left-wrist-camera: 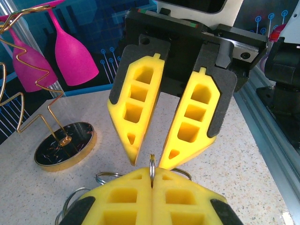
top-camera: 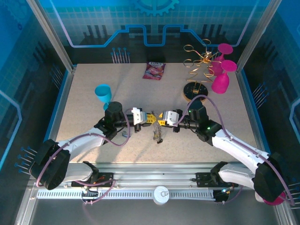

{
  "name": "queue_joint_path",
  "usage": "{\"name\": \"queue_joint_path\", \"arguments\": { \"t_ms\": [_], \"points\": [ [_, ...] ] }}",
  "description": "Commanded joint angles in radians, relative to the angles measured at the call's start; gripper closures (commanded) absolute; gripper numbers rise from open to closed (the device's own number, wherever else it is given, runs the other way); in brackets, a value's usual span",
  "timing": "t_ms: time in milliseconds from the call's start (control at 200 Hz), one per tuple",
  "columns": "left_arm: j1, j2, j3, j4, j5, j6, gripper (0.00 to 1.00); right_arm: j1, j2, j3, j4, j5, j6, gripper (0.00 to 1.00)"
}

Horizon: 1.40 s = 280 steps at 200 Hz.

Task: Put the keys on the keyring

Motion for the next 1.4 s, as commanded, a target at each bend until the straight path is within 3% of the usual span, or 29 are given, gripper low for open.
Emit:
{"name": "queue_joint_path", "arguments": {
  "t_ms": [0,280,535,956,1396],
  "points": [
    [0.002,-0.022,0.003,0.011,0.042,0.019,1.0,0.004,-0.015,0.012,0.015,-0.012,0.006,0.78],
    [0.001,-0.022,0.009,-0.007,0.039,0.031,1.0,0.009,0.007,0.026,0.02,-0.107,0.025,0.79],
    [0.002,-0.025,0.009,-0.011,0.028,0.041,1.0,0.001,-0.042,-0.02,0.013,0.002,0.026,0.81],
    [0.001,-0.026,0.01,-0.006,0.042,0.03,1.0,0.012,0.016,0.021,0.038,-0.055,0.022,0.8],
    [0.0,-0.017,0.018,-0.005,0.052,0.026,1.0,0.014,0.047,0.024,0.117,-0.089,0.071,0.88]
  ]
}}
